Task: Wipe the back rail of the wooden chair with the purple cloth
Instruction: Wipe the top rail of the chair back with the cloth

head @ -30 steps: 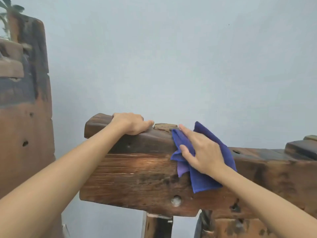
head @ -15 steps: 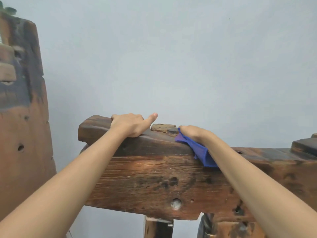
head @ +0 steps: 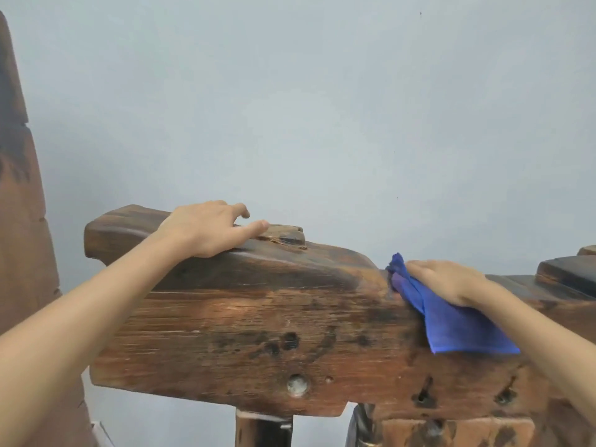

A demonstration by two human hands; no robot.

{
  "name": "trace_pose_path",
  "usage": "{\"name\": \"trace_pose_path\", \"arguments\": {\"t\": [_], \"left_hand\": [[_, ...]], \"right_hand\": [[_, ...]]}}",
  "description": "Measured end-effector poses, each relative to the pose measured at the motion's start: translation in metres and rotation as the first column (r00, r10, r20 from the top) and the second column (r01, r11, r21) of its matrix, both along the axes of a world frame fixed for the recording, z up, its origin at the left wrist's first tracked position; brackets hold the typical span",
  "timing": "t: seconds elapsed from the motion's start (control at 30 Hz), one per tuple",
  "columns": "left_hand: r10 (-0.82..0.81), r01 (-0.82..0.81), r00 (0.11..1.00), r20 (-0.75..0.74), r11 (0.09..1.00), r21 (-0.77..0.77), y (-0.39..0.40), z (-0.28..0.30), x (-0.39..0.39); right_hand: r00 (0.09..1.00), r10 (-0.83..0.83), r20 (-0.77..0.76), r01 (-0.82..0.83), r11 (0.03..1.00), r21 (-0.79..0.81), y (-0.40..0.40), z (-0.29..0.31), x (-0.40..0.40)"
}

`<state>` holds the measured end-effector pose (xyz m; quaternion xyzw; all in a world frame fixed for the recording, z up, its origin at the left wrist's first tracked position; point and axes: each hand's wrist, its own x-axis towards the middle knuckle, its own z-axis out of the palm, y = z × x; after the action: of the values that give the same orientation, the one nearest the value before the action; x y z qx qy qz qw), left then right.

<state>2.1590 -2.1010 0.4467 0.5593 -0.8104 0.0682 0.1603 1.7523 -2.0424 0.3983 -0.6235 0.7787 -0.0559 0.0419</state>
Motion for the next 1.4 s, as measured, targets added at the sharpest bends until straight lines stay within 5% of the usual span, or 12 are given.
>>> {"name": "trace_pose_path", "arguments": {"t": [0.1, 0.17, 0.43, 0.67, 0.9, 1.03, 1.13, 1.3, 1.4], "left_hand": [[-0.001, -0.007, 0.999, 0.044, 0.984, 0.175, 0.008, 0.002, -0.035], [0.002, -0.008, 0.999, 0.036, 0.988, 0.156, 0.011, -0.003, -0.072], [-0.128, 0.115, 0.97, 0.206, 0.991, 0.072, 0.028, -0.042, -0.23], [-0.151, 0.155, 0.971, 0.187, 0.988, -0.011, 0.021, -0.049, -0.228], [-0.065, 0.057, 0.99, 0.126, 0.996, 0.067, 0.019, -0.043, -0.23], [0.089, -0.09, 0.996, 0.014, 0.993, 0.082, 0.018, -0.041, -0.228], [0.135, -0.143, 0.979, 0.152, 0.989, 0.046, 0.018, -0.043, -0.231], [0.182, -0.198, 0.953, 0.242, 0.979, 0.041, 0.019, -0.04, -0.234], [0.193, -0.21, 0.951, 0.242, 0.977, 0.045, 0.022, -0.043, -0.235]], "right_hand": [[0.997, -0.05, 0.056, 0.044, 0.992, 0.118, -0.045, -0.002, 0.015], [0.994, -0.008, 0.11, -0.003, 0.994, 0.105, -0.057, -0.001, 0.039], [0.949, 0.314, -0.024, -0.309, 0.914, -0.261, 0.04, -0.026, -0.001], [0.993, -0.083, -0.079, 0.081, 0.996, -0.03, 0.037, -0.003, -0.183], [0.982, -0.02, 0.186, -0.016, 0.981, 0.194, -0.035, 0.003, -0.127], [0.962, 0.274, 0.019, -0.273, 0.962, -0.02, 0.005, -0.009, -0.1], [0.915, 0.392, -0.095, -0.403, 0.889, -0.219, 0.052, -0.029, -0.119], [0.947, 0.141, -0.289, -0.301, 0.707, -0.64, 0.08, -0.081, -0.183], [0.966, -0.022, -0.257, -0.205, 0.539, -0.817, 0.081, -0.142, -0.195]]}}
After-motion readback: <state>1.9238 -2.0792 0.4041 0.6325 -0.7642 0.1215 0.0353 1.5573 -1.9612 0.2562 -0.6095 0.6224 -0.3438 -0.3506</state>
